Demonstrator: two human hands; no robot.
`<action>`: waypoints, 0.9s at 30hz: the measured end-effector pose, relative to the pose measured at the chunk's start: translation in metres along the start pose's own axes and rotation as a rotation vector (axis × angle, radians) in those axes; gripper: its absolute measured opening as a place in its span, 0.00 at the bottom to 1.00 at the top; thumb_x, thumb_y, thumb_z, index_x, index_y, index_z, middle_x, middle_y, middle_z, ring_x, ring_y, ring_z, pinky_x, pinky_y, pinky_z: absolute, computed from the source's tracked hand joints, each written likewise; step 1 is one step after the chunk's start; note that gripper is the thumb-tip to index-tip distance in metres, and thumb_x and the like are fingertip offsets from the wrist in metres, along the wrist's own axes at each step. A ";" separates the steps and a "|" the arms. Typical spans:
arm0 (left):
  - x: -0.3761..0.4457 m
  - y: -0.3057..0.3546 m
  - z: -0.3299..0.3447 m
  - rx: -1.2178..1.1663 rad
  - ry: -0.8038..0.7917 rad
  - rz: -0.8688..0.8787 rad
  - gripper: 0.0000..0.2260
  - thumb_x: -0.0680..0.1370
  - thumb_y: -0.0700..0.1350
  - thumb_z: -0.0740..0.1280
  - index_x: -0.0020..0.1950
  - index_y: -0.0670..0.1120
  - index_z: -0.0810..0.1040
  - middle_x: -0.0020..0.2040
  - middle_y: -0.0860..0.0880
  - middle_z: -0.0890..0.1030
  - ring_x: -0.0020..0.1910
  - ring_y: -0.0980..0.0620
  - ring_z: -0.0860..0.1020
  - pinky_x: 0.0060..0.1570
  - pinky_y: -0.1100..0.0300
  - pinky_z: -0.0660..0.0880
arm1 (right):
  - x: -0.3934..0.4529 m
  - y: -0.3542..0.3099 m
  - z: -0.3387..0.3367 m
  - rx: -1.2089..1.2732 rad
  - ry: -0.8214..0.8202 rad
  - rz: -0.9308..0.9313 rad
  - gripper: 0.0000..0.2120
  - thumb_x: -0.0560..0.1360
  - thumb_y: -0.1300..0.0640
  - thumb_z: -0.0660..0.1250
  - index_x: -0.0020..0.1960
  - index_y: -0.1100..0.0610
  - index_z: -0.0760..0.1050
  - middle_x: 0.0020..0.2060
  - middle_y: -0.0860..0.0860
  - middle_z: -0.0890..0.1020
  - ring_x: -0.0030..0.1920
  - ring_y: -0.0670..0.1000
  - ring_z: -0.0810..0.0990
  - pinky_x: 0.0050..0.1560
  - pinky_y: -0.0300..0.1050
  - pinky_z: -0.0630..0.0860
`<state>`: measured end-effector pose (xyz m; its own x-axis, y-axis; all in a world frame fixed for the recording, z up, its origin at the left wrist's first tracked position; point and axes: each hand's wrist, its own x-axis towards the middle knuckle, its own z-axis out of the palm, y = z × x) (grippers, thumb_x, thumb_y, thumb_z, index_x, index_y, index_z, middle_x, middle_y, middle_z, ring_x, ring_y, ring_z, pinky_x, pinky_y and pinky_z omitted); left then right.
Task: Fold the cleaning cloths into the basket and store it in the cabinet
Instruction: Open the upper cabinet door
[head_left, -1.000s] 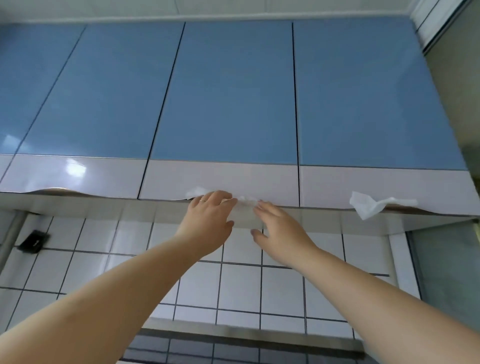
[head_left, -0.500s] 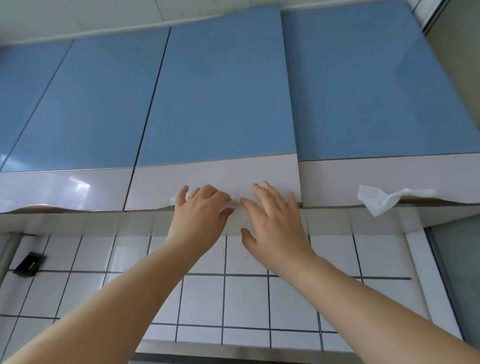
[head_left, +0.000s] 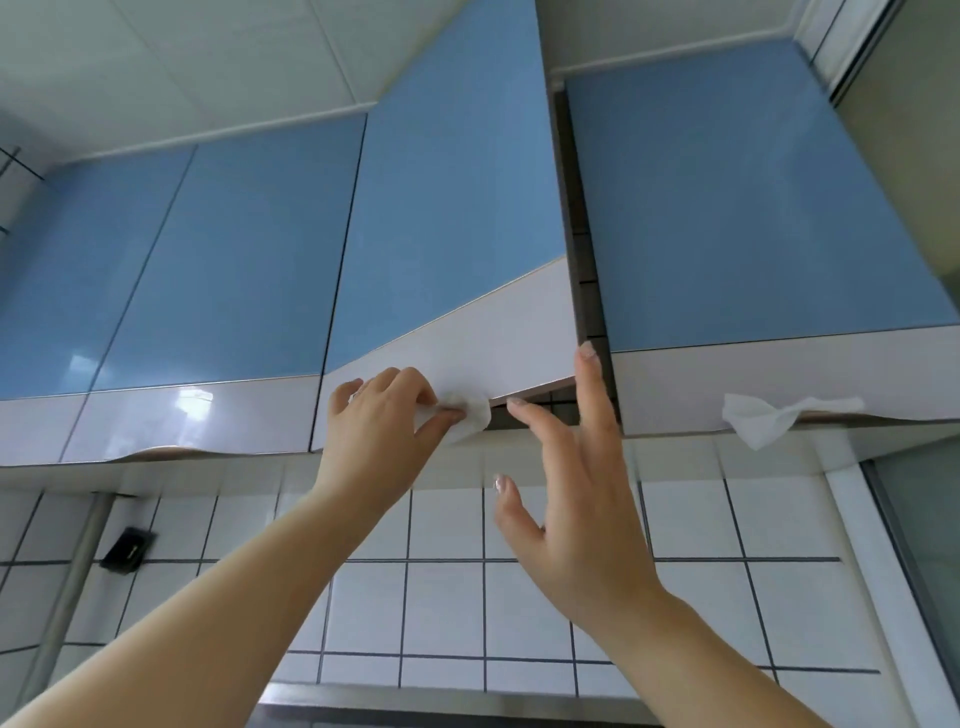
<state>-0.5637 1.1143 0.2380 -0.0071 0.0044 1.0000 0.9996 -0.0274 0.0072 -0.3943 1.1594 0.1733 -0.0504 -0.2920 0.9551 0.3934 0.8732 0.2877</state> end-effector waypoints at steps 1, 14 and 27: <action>-0.001 -0.002 -0.007 -0.012 0.006 -0.001 0.10 0.75 0.56 0.66 0.43 0.51 0.70 0.42 0.56 0.74 0.42 0.53 0.71 0.62 0.54 0.62 | 0.003 -0.009 0.001 0.072 0.039 0.020 0.21 0.74 0.53 0.61 0.66 0.53 0.66 0.77 0.53 0.45 0.76 0.54 0.54 0.69 0.45 0.65; -0.014 -0.073 -0.099 -0.083 0.102 -0.097 0.09 0.76 0.47 0.66 0.40 0.46 0.69 0.37 0.57 0.74 0.41 0.62 0.74 0.63 0.44 0.67 | 0.037 -0.095 0.084 0.453 -0.255 0.021 0.09 0.74 0.56 0.64 0.48 0.46 0.64 0.74 0.37 0.51 0.73 0.35 0.52 0.66 0.33 0.61; -0.022 -0.146 -0.127 -0.363 0.144 -0.319 0.08 0.78 0.48 0.64 0.52 0.46 0.76 0.36 0.56 0.79 0.35 0.61 0.77 0.36 0.72 0.71 | 0.063 -0.164 0.152 0.490 -0.354 -0.073 0.05 0.74 0.55 0.64 0.49 0.54 0.71 0.76 0.46 0.55 0.75 0.42 0.50 0.70 0.41 0.57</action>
<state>-0.7125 0.9914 0.2155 -0.3396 -0.0679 0.9381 0.8734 -0.3928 0.2877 -0.6010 1.0571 0.1973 -0.3964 -0.2835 0.8732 -0.0869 0.9584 0.2717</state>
